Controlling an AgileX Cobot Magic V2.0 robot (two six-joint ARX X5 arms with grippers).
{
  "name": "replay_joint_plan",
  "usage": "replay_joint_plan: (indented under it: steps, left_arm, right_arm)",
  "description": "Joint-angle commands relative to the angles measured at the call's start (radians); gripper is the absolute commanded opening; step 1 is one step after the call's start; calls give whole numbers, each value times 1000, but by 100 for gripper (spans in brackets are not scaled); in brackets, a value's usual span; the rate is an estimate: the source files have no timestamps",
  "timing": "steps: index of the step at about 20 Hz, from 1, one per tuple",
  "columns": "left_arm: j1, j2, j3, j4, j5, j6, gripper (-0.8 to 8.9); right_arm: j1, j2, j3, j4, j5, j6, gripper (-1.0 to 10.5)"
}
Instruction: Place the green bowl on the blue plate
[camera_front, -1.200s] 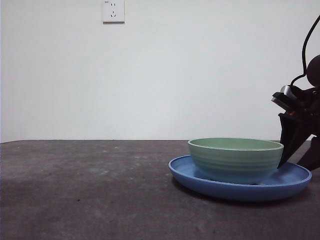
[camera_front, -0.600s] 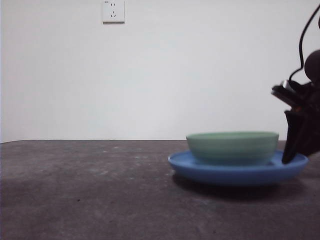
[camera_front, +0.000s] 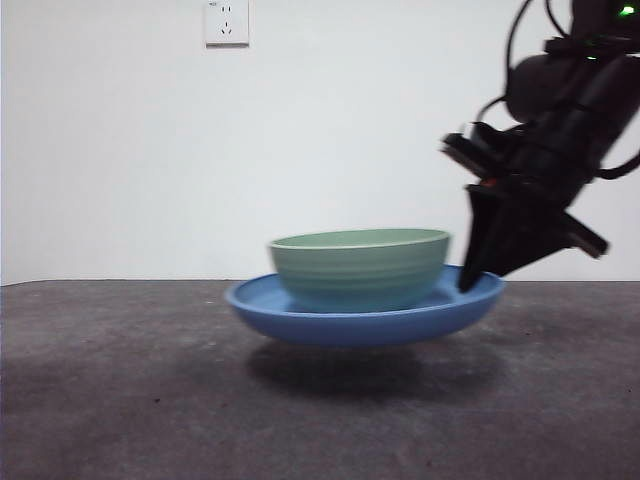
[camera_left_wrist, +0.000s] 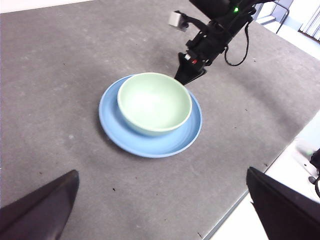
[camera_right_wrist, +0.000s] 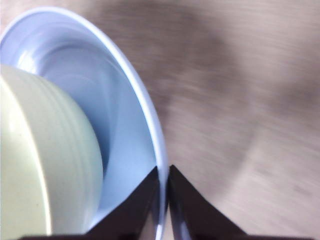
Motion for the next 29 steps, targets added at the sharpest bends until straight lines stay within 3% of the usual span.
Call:
replay_joint_plan:
  steps: [1,5,9,15,18,22,24,29]
  left_arm:
    - [-6,4,7,10,2,-2,563]
    - [-6,4,7,9,2,-2,563]
    - [-6,4,7,9,2,-2,563]
    - [-6,4,7,9,2,-2,563]
    - [-6,4,7,9,2,-2,563]
    - [-6,4,7,9,2,-2,563]
    - [-6,4,7,9,2,-2,563]
    - [-6,4,7,9,2,-2,563]
  right_arm:
    - [67,21,19,60,-8,80,11]
    - [133,76,19,123,-4,128,11]
    - [147,130,19,136,50,127,11]
    - [149,137,19,138,40,123,27]
    - [151,136,19,148,40,116,185]
    - [144,79,20,152,69,89,230]
    - [131,9,19,151,122,89,300]
    - [94,-254,19,67,123,58,446]
